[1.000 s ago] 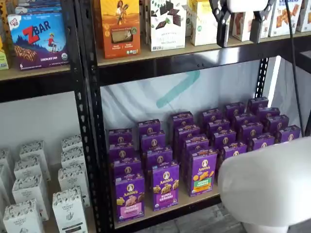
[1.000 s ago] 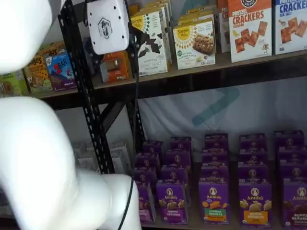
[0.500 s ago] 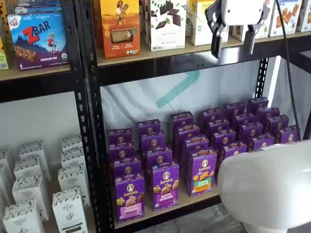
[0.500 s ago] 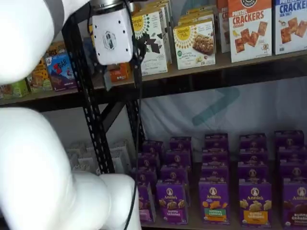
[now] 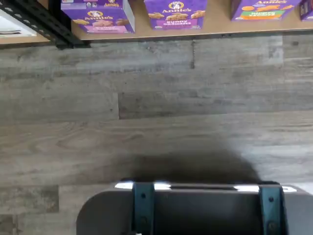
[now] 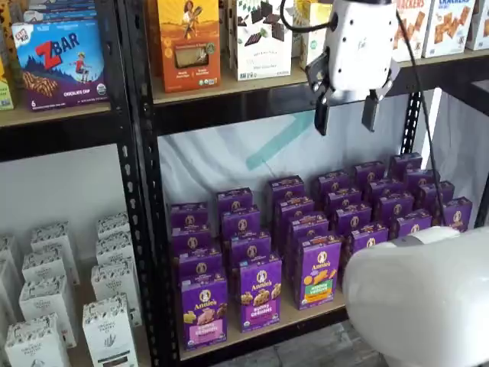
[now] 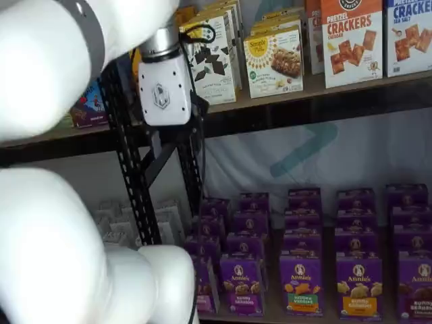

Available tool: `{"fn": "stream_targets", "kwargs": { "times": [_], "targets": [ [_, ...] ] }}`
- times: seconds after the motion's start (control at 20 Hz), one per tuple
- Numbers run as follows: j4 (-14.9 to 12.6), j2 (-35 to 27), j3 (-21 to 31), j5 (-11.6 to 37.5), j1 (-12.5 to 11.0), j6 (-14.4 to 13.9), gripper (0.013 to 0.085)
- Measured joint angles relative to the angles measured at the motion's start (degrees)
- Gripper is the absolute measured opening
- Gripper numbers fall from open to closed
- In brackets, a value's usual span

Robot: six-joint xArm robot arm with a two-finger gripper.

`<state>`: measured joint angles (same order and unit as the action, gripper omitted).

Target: Pick up the purple box with a pink patch in the middle, on the bottom shelf, the first box from the left

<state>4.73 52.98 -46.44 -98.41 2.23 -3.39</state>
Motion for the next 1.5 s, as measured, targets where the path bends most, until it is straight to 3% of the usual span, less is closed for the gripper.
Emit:
{"fn": "stream_targets", "kwargs": {
  "times": [0.45,0.7,1.0,1.15,1.5],
  "targets": [
    [-0.8,1.0,10.4,11.6,2.5,-1.8,0.085],
    [0.4,0.1,15.9,18.3,4.0,-2.6,0.085],
    [1.5,-1.9,22.7,28.8,6.8,-4.2,0.085],
    [2.1,-3.5,26.4,36.3,8.2,-4.5,0.085],
    [1.6,-10.4,29.5,47.8,11.0,-6.5,0.085]
  ]
}}
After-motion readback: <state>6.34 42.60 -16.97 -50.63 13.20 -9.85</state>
